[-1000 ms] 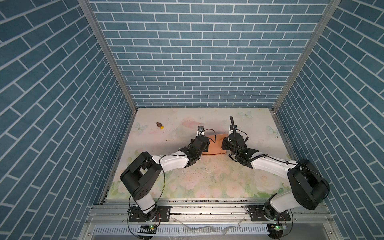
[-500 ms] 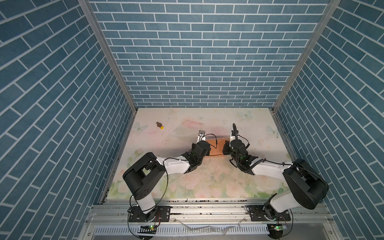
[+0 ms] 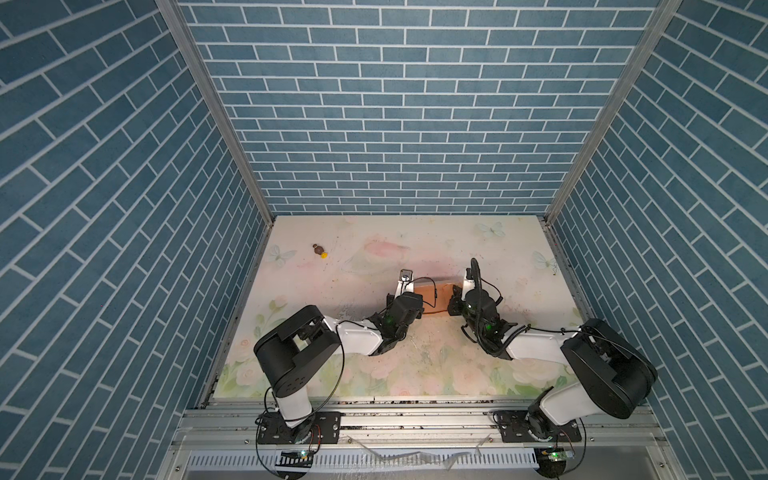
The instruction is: Fold the paper box
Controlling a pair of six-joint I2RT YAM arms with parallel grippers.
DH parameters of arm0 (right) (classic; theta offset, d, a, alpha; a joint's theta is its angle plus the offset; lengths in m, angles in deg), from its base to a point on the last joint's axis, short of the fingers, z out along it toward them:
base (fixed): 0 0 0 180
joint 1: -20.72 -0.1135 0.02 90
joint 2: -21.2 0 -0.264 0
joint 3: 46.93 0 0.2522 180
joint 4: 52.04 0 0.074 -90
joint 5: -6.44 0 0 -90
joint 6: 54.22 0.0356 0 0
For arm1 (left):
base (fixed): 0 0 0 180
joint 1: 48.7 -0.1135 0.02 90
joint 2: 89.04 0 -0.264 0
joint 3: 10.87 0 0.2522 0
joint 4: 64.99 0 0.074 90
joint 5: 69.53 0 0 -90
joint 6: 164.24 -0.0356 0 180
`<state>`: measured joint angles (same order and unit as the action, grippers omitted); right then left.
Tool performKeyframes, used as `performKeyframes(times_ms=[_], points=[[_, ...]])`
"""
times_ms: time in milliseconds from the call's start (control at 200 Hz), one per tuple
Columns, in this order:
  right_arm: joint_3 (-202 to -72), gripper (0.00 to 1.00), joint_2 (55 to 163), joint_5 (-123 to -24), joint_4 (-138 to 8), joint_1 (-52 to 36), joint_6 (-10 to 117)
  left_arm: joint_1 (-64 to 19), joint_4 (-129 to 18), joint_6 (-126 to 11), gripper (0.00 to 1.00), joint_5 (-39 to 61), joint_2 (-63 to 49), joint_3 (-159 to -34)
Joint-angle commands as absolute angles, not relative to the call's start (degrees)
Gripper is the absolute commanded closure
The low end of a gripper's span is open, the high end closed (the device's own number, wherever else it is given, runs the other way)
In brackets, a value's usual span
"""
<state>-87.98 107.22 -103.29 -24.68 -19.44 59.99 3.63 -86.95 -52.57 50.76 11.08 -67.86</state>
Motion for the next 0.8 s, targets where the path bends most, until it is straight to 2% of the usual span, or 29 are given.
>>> performKeyframes(times_ms=[0,290,530,795], points=[[-85.7,1.0,107.9,-104.6,-21.9,-20.0,58.9,4.3,-90.7,-52.9,1.0,51.8,12.2,-66.2],[-82.3,1.0,111.2,-104.5,-15.1,-21.5,56.9,4.8,-93.0,-52.5,0.97,52.5,12.1,-63.4],[-80.0,1.0,112.5,-104.7,-12.6,-21.9,56.0,5.6,-93.7,-50.5,0.85,52.1,9.9,-60.2],[-79.3,1.0,114.2,-104.1,-11.4,-21.9,55.7,5.6,-94.7,-46.9,0.63,50.5,2.4,-52.0]])
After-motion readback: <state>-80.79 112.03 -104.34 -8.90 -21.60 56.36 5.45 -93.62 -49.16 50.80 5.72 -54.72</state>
